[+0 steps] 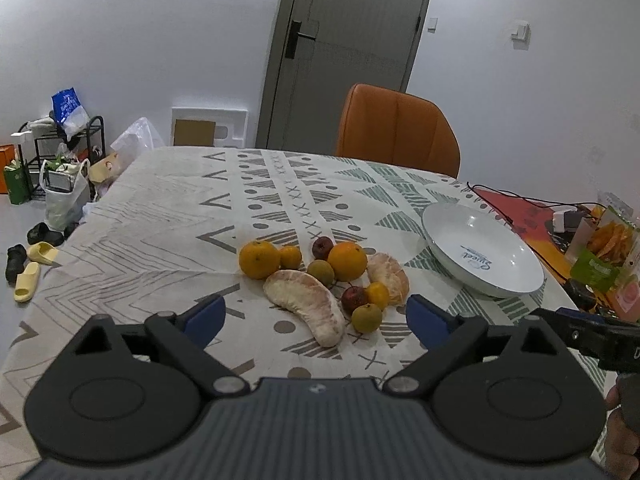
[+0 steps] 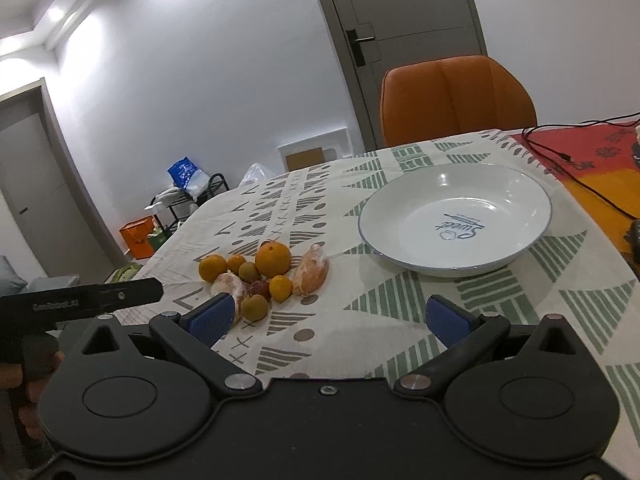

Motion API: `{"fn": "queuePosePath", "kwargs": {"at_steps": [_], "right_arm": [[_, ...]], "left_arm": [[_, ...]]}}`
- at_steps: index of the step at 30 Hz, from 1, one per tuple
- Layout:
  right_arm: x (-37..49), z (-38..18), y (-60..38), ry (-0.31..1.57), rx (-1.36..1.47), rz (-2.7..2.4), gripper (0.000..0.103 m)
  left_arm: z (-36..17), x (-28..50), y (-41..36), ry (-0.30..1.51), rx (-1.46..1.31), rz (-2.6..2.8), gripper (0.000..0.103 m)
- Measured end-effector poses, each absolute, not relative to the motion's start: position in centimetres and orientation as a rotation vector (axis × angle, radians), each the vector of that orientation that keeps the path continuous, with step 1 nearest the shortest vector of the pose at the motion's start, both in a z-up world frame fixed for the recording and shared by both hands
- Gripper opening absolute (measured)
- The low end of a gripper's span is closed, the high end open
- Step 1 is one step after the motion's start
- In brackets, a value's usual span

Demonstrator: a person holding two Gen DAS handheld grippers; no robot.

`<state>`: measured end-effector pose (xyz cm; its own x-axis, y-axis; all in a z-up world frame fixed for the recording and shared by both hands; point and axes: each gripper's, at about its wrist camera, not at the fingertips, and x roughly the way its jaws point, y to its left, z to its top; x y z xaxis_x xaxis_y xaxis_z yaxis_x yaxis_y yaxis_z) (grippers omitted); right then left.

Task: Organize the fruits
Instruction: 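Lower right gripper onto small olive-green fruit and close while left approaches pomelo segment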

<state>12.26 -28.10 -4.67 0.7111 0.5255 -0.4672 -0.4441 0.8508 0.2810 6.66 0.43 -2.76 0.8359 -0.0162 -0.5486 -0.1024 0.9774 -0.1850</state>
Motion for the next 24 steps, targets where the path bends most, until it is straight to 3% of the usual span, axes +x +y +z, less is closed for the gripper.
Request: {"fn": "queuePosePath", "kwargs": {"at_steps": [7, 16, 24], "right_arm": [[13.8, -5.3, -27.7, 0.57, 0.149, 0.534, 0.103], [15.8, -6.2, -26.3, 0.608, 0.143, 0.579, 0.088], [17.1, -6.9, -24.9, 0.643, 0.138, 0.621, 0.081]], "left_arm": [[-3.9, 8.6, 0.4, 0.616, -0.209, 0.049, 0.09], [-5.6, 11.0, 0.4, 0.67, -0.215, 0.049, 0.079], [-7.2, 12.5, 0.3, 0.718, -0.223, 0.042, 0.078]]}}
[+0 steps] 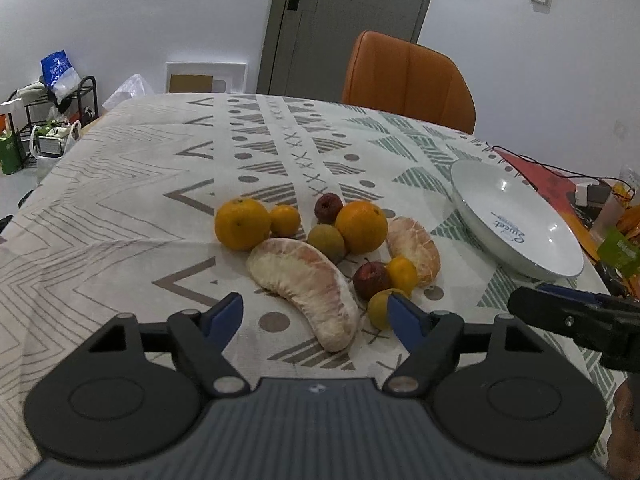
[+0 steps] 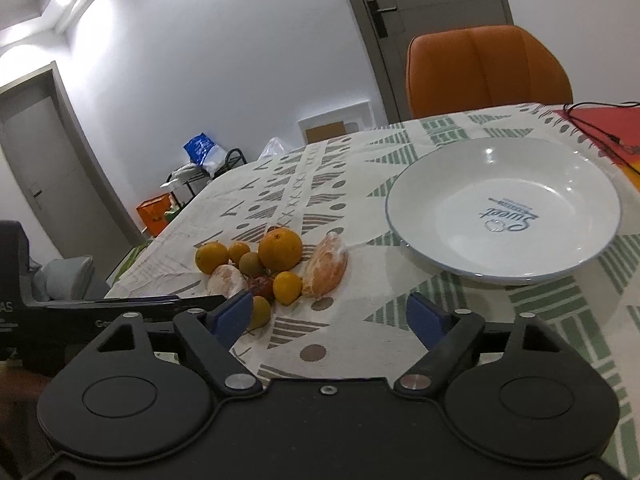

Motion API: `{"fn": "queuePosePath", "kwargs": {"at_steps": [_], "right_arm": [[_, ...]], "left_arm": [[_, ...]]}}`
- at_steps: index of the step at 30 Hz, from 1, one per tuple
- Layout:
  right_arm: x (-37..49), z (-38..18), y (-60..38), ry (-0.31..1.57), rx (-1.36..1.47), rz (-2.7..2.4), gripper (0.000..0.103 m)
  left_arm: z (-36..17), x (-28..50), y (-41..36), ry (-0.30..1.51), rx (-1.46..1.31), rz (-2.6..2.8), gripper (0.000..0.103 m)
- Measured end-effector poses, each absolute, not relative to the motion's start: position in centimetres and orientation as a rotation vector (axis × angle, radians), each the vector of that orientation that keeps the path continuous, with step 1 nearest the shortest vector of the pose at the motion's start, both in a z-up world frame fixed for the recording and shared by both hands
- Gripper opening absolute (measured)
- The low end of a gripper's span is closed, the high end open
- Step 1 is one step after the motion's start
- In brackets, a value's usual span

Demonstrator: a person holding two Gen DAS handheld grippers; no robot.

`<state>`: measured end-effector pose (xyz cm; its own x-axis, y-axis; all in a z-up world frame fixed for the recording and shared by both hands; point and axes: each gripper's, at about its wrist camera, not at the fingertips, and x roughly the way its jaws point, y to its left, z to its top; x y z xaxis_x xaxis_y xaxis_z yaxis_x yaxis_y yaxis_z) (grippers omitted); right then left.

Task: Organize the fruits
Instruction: 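Lower right gripper onto small olive-green fruit and close while left approaches pomelo segment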

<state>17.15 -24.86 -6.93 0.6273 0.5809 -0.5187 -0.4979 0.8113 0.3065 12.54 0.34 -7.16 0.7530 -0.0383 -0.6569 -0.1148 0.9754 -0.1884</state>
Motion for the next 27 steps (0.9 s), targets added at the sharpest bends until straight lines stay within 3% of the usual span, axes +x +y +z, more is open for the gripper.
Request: {"fn": "queuePosePath", "kwargs": {"at_steps": [15, 20, 27], "right_arm": [[17.8, -7.8, -21.6, 0.674, 0.125, 0.707, 0.073], [17.9, -8.2, -20.7, 0.693, 0.133, 0.732, 0.061], [18.4, -8.5, -19.3, 0.707, 0.128, 0.751, 0.054]], "left_arm": [[-7.9, 11.9, 1.5, 0.751, -0.155, 0.112, 0.079], [-7.8, 11.3, 2.3, 0.751, -0.16, 0.129, 0.079], [-7.7, 10.8, 2.7, 0.744, -0.166, 0.143, 0.079]]}}
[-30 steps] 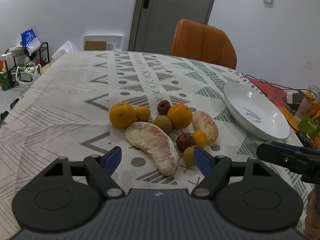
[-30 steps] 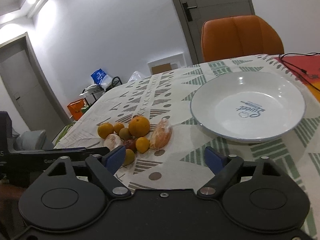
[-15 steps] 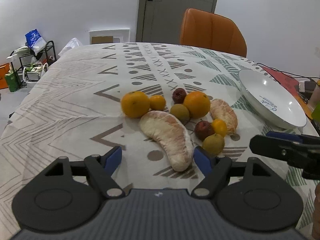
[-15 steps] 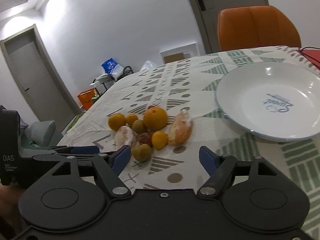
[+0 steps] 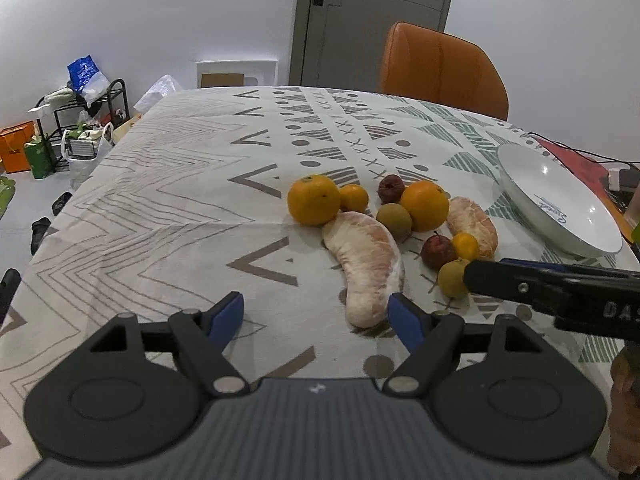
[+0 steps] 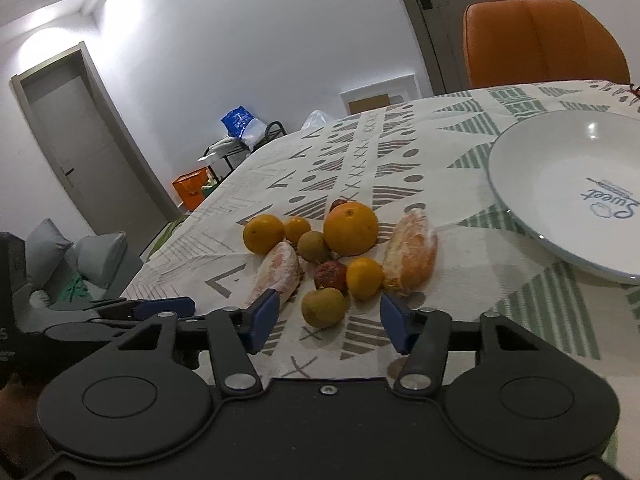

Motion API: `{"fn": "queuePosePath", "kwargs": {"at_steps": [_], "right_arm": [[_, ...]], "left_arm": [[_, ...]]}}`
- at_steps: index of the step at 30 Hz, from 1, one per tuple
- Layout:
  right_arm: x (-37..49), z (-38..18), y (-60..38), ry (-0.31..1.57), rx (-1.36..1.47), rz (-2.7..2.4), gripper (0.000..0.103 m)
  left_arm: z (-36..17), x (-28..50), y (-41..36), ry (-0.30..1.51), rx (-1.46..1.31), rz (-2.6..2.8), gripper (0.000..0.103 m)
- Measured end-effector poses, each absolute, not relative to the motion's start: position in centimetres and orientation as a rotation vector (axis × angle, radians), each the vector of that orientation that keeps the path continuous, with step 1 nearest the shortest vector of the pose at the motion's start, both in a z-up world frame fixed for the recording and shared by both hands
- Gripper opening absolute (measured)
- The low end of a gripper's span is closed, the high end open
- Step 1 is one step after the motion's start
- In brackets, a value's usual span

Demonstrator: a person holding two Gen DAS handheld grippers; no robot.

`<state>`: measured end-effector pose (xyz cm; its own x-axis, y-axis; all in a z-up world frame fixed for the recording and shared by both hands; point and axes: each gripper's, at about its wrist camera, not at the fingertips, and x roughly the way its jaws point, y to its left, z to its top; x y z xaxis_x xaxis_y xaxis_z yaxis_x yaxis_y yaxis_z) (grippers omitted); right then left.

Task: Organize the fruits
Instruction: 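Lower right gripper onto small olive-green fruit and close while left approaches pomelo segment, then close left gripper on the pink pomelo segment while right lifts its fruit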

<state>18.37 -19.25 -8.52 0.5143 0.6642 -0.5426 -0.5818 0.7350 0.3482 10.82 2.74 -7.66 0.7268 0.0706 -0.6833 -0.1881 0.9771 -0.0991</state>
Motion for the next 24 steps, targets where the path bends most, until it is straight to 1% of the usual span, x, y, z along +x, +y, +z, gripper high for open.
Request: {"fn": "queuePosePath", "kwargs": {"at_steps": [3, 4, 5, 6, 8, 12, 15, 24], "right_arm": [[18.6, -8.9, -18.7, 0.723, 0.126, 0.766, 0.049], [18.7, -9.1, -18.6, 0.729, 0.128, 0.773, 0.04], [18.9, -9.3, -18.6, 0.74, 0.129, 0.776, 0.028], [19.0, -9.5, -18.6, 0.751, 0.134, 0.776, 0.024], [19.1, -9.5, -19.0, 0.753, 0.157, 0.782, 0.023], [18.8, -8.9, -19.9, 0.726, 0.173, 0.779, 0.023], [18.6, -8.7, -20.7, 0.714, 0.177, 0.764, 0.023], [18.2, -8.6, -22.7, 0.706, 0.198, 0.716, 0.023]], "left_arm": [[-7.6, 10.7, 3.0, 0.736, -0.175, 0.142, 0.078], [-7.5, 10.7, 3.0, 0.735, -0.178, 0.14, 0.078], [-7.5, 10.8, 3.0, 0.732, -0.183, 0.136, 0.078], [-7.4, 10.9, 3.0, 0.727, -0.189, 0.129, 0.078], [-7.3, 11.0, 2.8, 0.711, -0.194, 0.117, 0.078], [-7.5, 11.6, 2.0, 0.706, -0.184, 0.089, 0.068], [-7.7, 12.3, 1.6, 0.711, -0.188, 0.078, 0.063], [-8.0, 13.9, 1.0, 0.707, -0.165, 0.089, 0.062]]}}
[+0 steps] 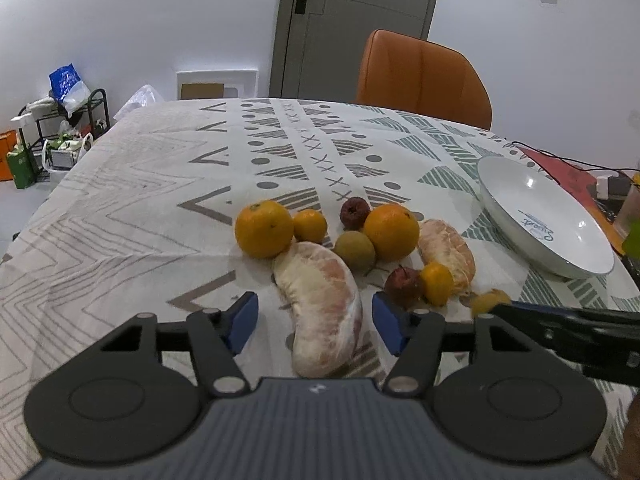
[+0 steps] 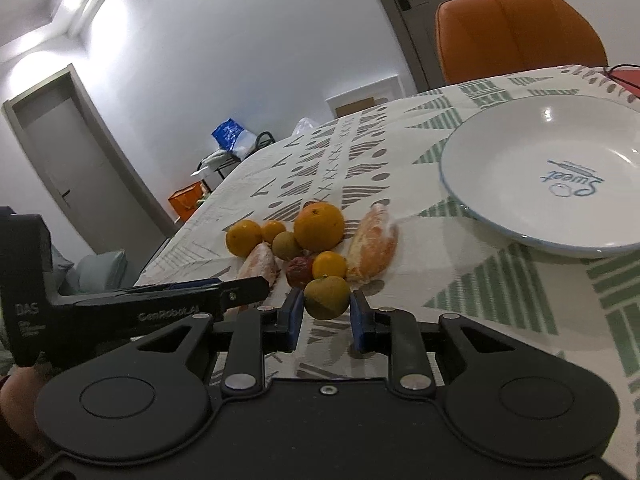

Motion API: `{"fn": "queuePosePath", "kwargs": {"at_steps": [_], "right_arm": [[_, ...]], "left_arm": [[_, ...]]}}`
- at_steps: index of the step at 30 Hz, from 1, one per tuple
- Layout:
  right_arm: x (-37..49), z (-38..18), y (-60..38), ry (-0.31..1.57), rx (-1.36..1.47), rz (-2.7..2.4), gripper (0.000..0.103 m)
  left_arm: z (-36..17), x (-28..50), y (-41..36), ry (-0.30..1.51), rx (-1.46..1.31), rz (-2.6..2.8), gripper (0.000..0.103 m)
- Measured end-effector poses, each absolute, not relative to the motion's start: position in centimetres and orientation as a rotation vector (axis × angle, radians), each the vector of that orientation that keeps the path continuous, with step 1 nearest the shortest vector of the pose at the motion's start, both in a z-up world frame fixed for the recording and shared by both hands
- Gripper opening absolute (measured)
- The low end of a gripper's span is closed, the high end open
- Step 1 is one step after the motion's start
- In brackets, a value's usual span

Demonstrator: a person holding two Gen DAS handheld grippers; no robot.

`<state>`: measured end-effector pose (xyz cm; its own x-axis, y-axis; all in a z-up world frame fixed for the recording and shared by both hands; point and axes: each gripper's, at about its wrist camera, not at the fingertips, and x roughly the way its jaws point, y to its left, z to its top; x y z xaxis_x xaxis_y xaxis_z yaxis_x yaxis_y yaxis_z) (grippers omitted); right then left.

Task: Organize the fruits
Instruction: 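Close left gripper on the pink pomelo segment while right lifts its fruit, then carry the olive-green fruit and pomelo segment over the white bowl with both grippers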

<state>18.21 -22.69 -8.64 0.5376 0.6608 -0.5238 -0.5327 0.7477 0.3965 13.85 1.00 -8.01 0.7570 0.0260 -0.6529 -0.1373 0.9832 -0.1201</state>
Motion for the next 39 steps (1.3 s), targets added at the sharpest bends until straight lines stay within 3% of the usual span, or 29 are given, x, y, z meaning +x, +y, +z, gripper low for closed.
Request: {"fn": "queuePosePath", "kwargs": {"at_steps": [5, 7, 10, 12, 14, 16, 21, 23, 39], "right_arm": [[18.2, -8.8, -23.3, 0.705, 0.192, 0.681, 0.024], [18.4, -9.0, -23.5, 0.711, 0.193, 0.665, 0.025], [18.7, -9.3, -23.6, 0.712, 0.203, 0.643, 0.03], [18.8, -9.4, -23.5, 0.717, 0.2, 0.641, 0.036], [18.8, -9.5, -23.3, 0.714, 0.2, 0.639, 0.051], [18.8, -9.4, -23.1, 0.704, 0.191, 0.639, 0.054], [18.9, -9.6, -22.8, 0.692, 0.18, 0.634, 0.05], [19.1, -9.5, -22.7, 0.703, 0.174, 0.63, 0.026], [18.2, -6.9, -26.4, 0.595, 0.209, 0.589, 0.026]], "left_arm": [[-8.3, 14.7, 0.7, 0.706, -0.136, 0.112, 0.056], [-8.3, 14.7, 0.9, 0.699, -0.16, 0.097, 0.044], [-8.2, 14.4, 0.8, 0.693, -0.166, 0.1, 0.041], [-8.1, 14.0, 1.0, 0.69, -0.174, 0.092, 0.039], [-8.0, 13.7, 1.1, 0.69, -0.182, 0.086, 0.039], [-7.8, 13.4, 1.2, 0.687, -0.186, 0.083, 0.039], [-7.4, 12.9, 0.6, 0.677, -0.187, 0.064, 0.039], [-7.2, 12.8, 0.4, 0.67, -0.191, 0.056, 0.039], [-3.9, 14.2, -3.5, 0.577, -0.133, -0.024, 0.039]]}}
